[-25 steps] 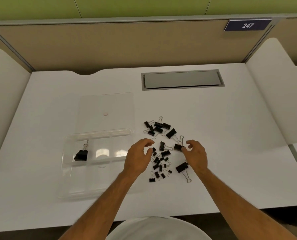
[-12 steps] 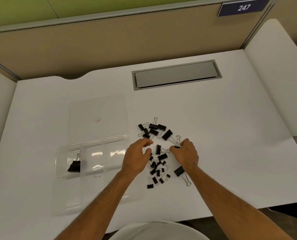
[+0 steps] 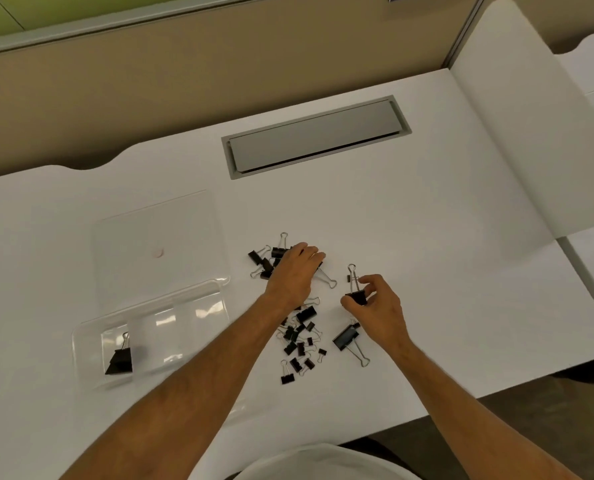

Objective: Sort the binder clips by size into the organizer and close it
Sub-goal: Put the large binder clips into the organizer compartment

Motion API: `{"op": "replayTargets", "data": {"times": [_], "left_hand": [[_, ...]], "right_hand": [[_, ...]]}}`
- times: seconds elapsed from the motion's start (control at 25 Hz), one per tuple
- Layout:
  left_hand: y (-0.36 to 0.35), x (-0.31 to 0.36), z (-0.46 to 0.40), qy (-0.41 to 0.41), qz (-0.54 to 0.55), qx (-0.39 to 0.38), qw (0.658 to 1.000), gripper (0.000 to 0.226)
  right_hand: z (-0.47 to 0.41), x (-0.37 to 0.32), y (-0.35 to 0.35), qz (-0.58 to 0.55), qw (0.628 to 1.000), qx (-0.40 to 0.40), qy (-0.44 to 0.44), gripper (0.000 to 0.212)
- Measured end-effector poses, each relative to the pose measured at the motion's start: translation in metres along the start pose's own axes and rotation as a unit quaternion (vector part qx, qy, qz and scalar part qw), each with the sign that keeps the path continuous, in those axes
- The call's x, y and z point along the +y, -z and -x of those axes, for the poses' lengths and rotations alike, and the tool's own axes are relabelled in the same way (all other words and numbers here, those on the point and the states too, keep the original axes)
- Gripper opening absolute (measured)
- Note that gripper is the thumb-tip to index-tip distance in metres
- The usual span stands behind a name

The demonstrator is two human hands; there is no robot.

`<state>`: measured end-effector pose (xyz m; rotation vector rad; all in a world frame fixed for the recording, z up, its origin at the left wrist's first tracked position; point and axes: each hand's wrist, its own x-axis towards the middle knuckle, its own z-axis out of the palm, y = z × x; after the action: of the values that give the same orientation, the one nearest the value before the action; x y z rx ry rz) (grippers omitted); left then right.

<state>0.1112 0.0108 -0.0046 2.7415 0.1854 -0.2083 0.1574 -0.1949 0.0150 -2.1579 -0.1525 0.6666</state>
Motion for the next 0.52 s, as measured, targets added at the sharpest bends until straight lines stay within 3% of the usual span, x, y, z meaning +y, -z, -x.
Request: {"op": "replayTargets", "data": {"times": [0.12, 0.24, 0.52], "left_hand": [[-0.007, -0.003, -0.004, -0.026, -0.093, -0.042, 0.994, 0.067], [-0.011, -0.005, -0.004, -0.033, -0.13, -0.02, 0.991, 0.057], [0.021, 0.01, 0.032, 0.034, 0.043, 0.067, 0.996, 0.058]], "right_hand": [[0.002, 0.003, 0.008, -0.012, 1.0, 0.007, -0.004, 0.043], [0.005, 0.004, 0.012, -0.018, 1.0, 0.011, -0.005, 0.046], [0.022, -0.021, 0.012, -0.036, 0.998, 0.005, 0.047, 0.055]]}}
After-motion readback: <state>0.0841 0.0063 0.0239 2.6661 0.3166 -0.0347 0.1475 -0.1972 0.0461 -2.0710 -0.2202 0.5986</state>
